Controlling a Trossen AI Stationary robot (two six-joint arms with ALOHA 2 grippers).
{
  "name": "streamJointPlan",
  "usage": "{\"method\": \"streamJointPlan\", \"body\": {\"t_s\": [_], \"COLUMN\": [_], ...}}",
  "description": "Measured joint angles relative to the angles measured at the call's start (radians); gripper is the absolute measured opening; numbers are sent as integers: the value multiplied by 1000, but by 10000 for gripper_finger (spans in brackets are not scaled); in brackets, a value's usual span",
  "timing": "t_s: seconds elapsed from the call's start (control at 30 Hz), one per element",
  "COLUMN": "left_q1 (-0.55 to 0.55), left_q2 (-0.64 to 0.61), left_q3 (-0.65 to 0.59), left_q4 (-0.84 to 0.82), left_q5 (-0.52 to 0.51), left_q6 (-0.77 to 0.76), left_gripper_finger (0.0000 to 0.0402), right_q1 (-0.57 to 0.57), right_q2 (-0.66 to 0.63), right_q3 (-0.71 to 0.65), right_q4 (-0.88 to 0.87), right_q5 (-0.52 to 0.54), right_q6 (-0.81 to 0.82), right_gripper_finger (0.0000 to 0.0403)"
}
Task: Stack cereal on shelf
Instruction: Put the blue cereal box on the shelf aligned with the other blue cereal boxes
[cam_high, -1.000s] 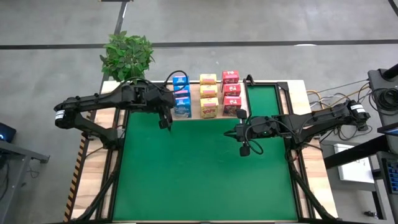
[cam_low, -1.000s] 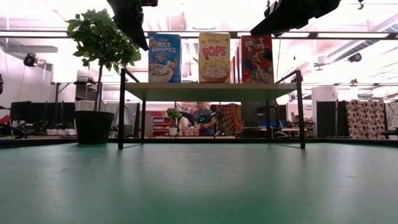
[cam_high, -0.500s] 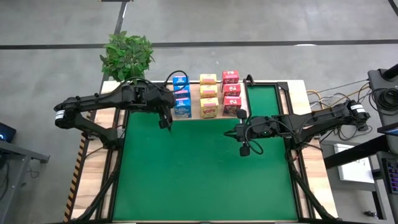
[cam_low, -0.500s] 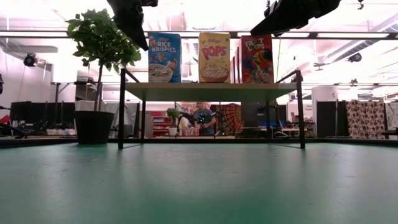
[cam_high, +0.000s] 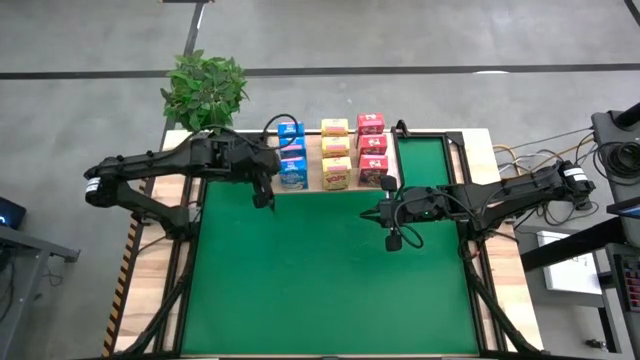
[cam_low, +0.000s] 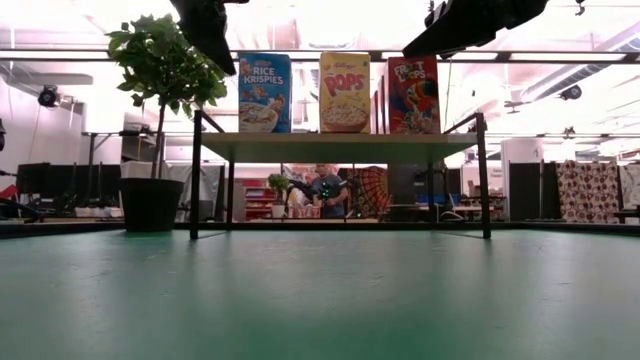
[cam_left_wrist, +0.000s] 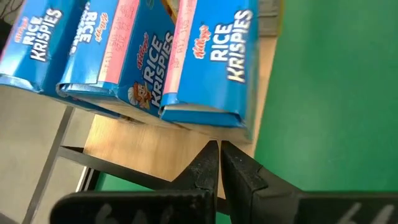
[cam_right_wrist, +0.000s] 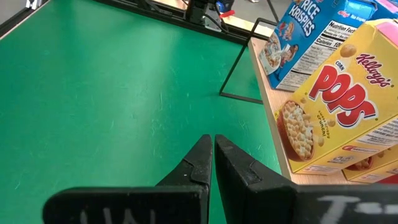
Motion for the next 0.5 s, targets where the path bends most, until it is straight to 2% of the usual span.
{"method": "streamJointPlan", "body": {"t_s": [0.23, 0.5], "left_q1": [-78, -139], "left_q2": [-25, -15], "left_q3": [-10, -74], "left_q4": [4, 130], "left_q5": [11, 7], "left_q6": [-61, -42], "left_gripper_finger": [0, 0], "right_q1": [0, 0], "right_q2": [0, 0], "right_q3": [0, 0], "right_q4": [0, 0], "right_q5": [0, 0], "right_q6": [-11, -11], "right_gripper_finger": [9, 9]}}
